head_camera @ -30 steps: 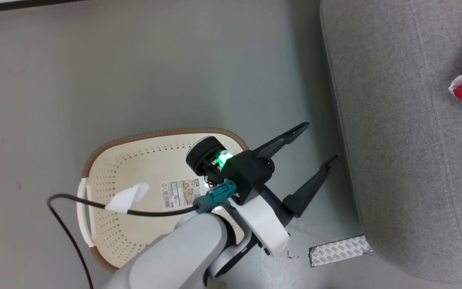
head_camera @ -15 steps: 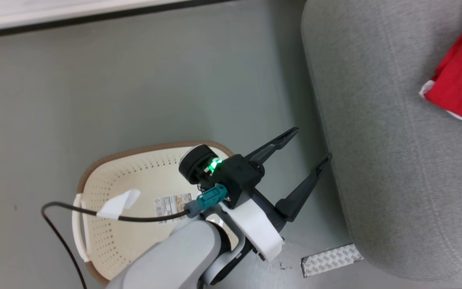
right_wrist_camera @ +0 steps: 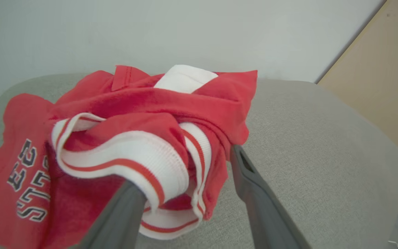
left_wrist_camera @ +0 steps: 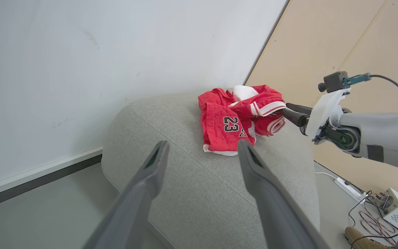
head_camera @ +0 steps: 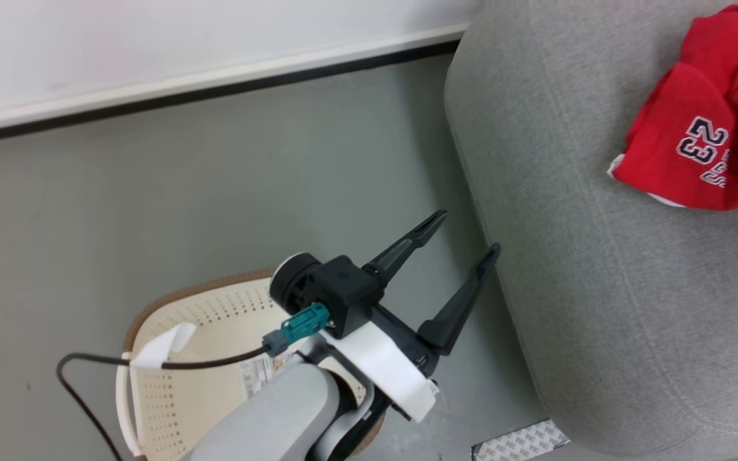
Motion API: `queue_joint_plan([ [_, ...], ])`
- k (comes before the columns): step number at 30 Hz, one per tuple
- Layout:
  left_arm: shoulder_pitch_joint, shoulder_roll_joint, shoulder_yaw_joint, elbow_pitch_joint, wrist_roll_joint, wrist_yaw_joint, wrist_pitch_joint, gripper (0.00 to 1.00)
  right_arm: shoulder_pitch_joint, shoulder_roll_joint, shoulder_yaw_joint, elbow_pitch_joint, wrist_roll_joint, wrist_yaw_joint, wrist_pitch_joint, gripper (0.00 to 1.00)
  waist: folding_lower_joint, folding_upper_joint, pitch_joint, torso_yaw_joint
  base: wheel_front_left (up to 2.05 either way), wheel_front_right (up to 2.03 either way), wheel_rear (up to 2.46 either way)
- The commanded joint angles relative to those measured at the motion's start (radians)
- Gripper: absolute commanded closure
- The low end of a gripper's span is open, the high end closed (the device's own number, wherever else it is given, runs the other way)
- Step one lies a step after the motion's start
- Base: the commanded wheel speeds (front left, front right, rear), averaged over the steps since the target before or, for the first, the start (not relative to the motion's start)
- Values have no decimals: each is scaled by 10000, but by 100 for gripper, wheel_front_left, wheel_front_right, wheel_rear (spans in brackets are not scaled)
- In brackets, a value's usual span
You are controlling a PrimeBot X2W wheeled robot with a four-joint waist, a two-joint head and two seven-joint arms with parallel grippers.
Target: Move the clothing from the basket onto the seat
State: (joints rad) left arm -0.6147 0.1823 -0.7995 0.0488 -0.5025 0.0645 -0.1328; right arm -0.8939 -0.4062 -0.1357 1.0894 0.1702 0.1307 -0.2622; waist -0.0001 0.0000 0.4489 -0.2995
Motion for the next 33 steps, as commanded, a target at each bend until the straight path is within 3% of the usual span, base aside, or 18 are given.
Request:
queue_joint_plan([
  [1,132,111,42,22,-63,51,-52,0,217,-76,78,-257,72,0,-30,0,1,0,-170,-84,0,0,0],
  [16,1336,316,437,288,-539,583,-706,0,3542,1055,1230,-3412,752,0,-31,0,1,0,-1555,144,0,0,0],
  [21,1871,432,592,361,-738,706,-899,0,4435,1300,1104,-4852,295,0,-31,0,1,0,-2074,569,0,0,0],
  [27,2684,701,868,614,-922,986,-1097,0,5689,2063,1066,-6485,-452,0,-32,0,1,0,-2862,1257,0,0,0],
  [33,3560,1154,1422,758,-1122,1387,-1220,0,6732,2732,1231,-7385,-817,0,-30,0,1,0,-3514,1891,0,0,0],
])
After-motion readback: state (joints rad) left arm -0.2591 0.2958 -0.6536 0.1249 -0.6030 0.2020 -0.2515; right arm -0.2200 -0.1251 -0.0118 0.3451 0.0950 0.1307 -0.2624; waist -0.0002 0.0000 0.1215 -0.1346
